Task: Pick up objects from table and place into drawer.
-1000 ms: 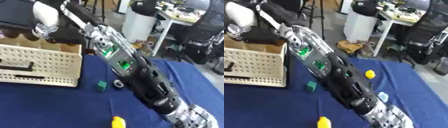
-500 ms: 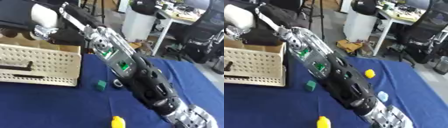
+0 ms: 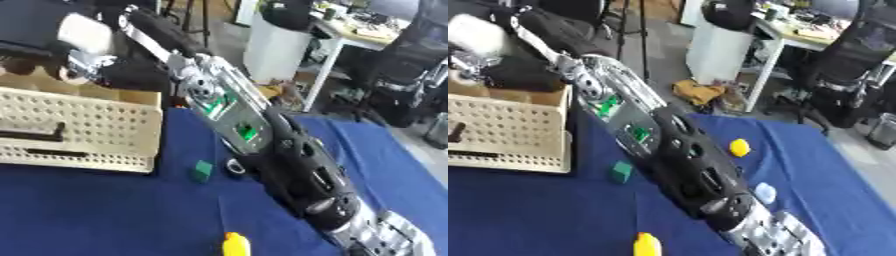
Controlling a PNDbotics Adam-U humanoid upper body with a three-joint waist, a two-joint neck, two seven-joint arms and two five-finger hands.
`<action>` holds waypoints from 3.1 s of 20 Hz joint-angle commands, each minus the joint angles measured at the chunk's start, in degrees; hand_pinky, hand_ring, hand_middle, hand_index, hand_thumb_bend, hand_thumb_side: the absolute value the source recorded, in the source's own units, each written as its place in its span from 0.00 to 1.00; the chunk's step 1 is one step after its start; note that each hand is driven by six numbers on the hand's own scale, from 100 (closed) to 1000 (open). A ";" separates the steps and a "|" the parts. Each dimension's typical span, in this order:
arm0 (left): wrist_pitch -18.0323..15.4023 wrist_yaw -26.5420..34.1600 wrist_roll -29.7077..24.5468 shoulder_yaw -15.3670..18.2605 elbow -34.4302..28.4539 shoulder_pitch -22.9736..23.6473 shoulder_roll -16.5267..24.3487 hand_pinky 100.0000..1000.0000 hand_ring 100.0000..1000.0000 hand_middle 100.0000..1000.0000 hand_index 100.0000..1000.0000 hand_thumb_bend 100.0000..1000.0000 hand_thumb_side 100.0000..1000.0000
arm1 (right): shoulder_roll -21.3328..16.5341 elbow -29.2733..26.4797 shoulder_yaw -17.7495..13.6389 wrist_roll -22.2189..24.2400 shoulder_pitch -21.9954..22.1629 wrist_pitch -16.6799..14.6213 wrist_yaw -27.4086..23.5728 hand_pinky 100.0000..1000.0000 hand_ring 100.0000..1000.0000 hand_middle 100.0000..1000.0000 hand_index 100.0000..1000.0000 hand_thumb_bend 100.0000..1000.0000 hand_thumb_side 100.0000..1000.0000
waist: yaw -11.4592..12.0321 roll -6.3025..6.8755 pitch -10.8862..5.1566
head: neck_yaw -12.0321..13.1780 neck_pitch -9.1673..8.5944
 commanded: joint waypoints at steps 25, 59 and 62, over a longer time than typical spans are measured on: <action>0.29 0.04 0.33 0.26 -0.74 0.63 0.80 0.60 0.79 0.70 0.91 0.00 1.00 | -4.40 -7.70 -3.38 -6.79 -1.66 3.91 -6.80 0.53 0.82 0.56 0.80 0.34 0.91 | -2.19 1.64 -2.68 | 0.98 2.59; -6.06 -17.02 -8.10 1.90 -0.74 8.96 28.83 0.00 0.17 0.53 0.84 0.00 0.92 | -19.75 -28.12 -29.95 -41.59 41.67 -20.84 -40.15 0.41 0.71 0.53 0.72 0.00 0.94 | -16.19 13.46 -8.74 | 25.47 14.09; -6.86 -20.35 -22.31 0.57 -0.74 9.65 33.32 0.00 0.24 0.59 0.87 0.00 0.93 | -18.36 -28.12 -29.78 -41.47 42.55 -21.79 -39.53 0.41 0.71 0.53 0.72 0.00 0.94 | -16.87 14.36 -9.20 | 26.48 14.69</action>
